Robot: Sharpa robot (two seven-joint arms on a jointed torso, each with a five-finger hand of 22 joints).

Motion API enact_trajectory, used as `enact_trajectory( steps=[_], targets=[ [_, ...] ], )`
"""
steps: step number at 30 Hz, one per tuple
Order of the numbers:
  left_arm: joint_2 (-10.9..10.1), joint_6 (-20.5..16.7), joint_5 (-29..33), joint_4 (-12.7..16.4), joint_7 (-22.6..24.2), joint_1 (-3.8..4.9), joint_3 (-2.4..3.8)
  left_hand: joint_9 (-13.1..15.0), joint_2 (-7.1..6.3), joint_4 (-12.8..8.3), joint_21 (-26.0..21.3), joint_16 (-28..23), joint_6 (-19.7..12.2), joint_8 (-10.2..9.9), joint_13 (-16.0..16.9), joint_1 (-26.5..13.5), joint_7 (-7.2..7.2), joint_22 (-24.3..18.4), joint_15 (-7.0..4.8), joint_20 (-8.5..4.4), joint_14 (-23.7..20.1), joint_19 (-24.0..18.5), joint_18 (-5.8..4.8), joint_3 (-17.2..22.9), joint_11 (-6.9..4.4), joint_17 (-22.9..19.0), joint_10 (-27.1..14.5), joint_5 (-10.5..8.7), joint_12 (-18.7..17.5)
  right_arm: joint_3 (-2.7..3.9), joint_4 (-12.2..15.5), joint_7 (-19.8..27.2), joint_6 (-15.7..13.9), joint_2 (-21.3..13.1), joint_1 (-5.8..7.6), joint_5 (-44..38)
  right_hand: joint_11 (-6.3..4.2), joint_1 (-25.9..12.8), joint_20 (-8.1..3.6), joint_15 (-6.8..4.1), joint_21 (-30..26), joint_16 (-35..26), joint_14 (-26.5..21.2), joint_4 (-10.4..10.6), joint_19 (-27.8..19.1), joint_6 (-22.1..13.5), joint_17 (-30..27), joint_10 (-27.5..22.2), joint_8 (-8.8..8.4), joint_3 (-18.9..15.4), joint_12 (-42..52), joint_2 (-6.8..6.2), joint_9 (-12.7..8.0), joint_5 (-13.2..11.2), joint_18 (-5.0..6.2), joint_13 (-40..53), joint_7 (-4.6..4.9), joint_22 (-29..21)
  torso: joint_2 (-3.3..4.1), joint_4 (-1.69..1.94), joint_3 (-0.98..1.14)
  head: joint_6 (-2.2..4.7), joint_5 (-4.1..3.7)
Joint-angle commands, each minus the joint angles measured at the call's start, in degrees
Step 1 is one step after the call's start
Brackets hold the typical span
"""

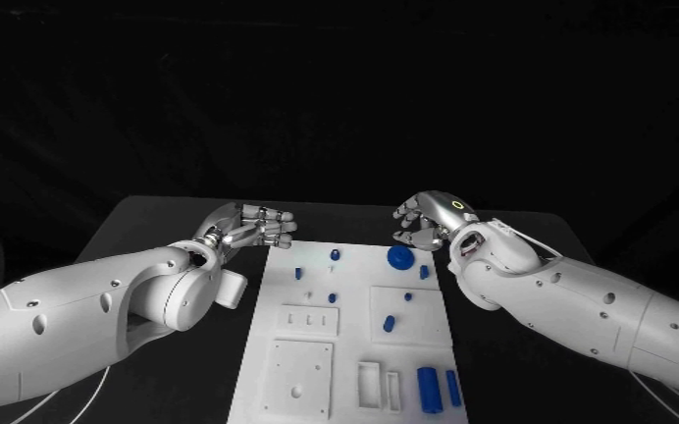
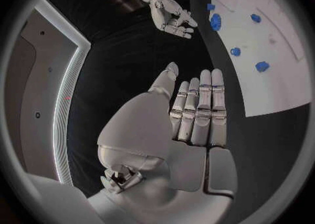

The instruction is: Assemble the parts on the task board

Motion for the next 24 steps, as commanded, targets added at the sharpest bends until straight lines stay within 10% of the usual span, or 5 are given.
enact_trajectory(
  steps=[1, 4, 5, 11, 24],
  targets=[
    [0.1, 1.1, -0.2, -0.2, 0.7, 0.07, 0.05, 0.0, 0.34, 0.0, -0.2, 0.2, -0.4, 0.0, 0.1, -0.3, -0.02, -0.1, 0.31, -0.02, 0.0, 0.6, -0.89, -0.3, -0.14, 0.0, 0.1, 0.04, 0.1, 0.22, 0.2, 2.4, 6.1, -1.0, -0.1, 4.4, -1.68, -0.3, -1.24, -1.24, 0.4, 0.3, -0.3, -0.4, 1.8, 0.7, 0.6, 5.4, 0.24, -1.1, 0.3, 0.09, 0.1, 0.1, -1.32, 2.1, -0.77, 0.5, -0.05, -0.78, 0.34, 0.02, -0.18],
    [0.3, 1.4, -0.2, -0.4, 0.8, 0.06, 0.02, 0.0, 0.42, -0.1, -0.2, 0.3, -0.4, 0.0, 0.1, -0.3, -0.01, 0.0, 0.26, -0.07, 0.1, 0.6, -0.87, -0.3, -0.16, 0.1, 0.2, 0.05, 0.2, 0.43, -0.5, 2.5, 9.2, -1.7, -0.11, 6.8, -2.67, 0.0, -2.7, -2.66, 2.4, 1.3, 0.4, -1.2, 2.1, 1.2, 2.2, 8.3, 0.26, -6.3, 10.2, 0.65, 0.1, 1.1, -2.99, 15.1, -1.81, 2.0, -0.09, -0.79, 0.58, -0.06, -0.04],
    [0.3, 1.4, -0.2, -0.5, 0.8, 0.05, 0.01, 0.0, 0.42, -0.1, -0.2, 0.3, -0.4, 0.0, 0.1, -0.3, -0.01, 0.0, 0.26, -0.07, 0.1, 0.6, -0.87, -0.3, -0.16, 0.1, 0.2, 0.05, 0.2, 0.47, -0.6, 2.4, 9.9, -1.8, -0.11, 7.0, -2.75, 0.8, -2.95, -2.41, 6.2, 3.2, -0.7, -1.4, 1.9, 1.0, 4.8, 1.1, 0.36, -8.8, 21.6, 2.68, 0.1, 1.6, -3.61, 27.8, -1.61, 4.4, -0.09, -0.78, 0.61, -0.09, -0.07],
    [0.4, 1.7, -0.2, -0.7, 0.8, 0.04, -0.09, 0.0, 0.42, -0.1, -0.2, 0.3, -0.4, 0.0, 0.1, -0.3, -0.01, 0.0, 0.26, -0.07, 0.1, 0.6, -0.87, -0.3, -0.16, 0.1, 0.2, 0.05, 0.2, 0.55, -1.7, 0.9, 13.2, -1.3, -0.25, 5.9, -2.01, 0.0, -1.76, -1.29, 18.1, 10.0, -1.5, -0.2, 1.7, -2.1, 20.4, -5.8, 0.23, -11.8, 49.7, 2.4, 0.1, 2.8, -2.68, 54.2, -0.62, 13.2, -0.05, -0.79, 0.68, -0.28, -0.32],
    [0.6, 1.9, -0.2, -0.9, 0.7, 0.02, -0.17, 0.0, 0.42, -0.1, -0.2, 0.3, -0.4, 0.0, 0.1, -0.3, -0.01, 0.0, 0.26, -0.07, 0.1, 0.6, -0.87, -0.3, -0.16, 0.1, 0.2, 0.05, 0.2, 0.41, -5.2, -0.4, 14.6, 1.5, -1.45, 4.4, -1.19, 1.2, -0.91, -0.57, 23.7, 11.5, -0.3, 3.3, 2.0, -5.8, 30.4, -4.3, 0.19, -14.6, 58.5, 1.56, 0.1, 3.7, -1.79, 60.4, 0.2, 17.8, 0.13, -0.74, 0.62, -0.77, -0.51]
  ],
)
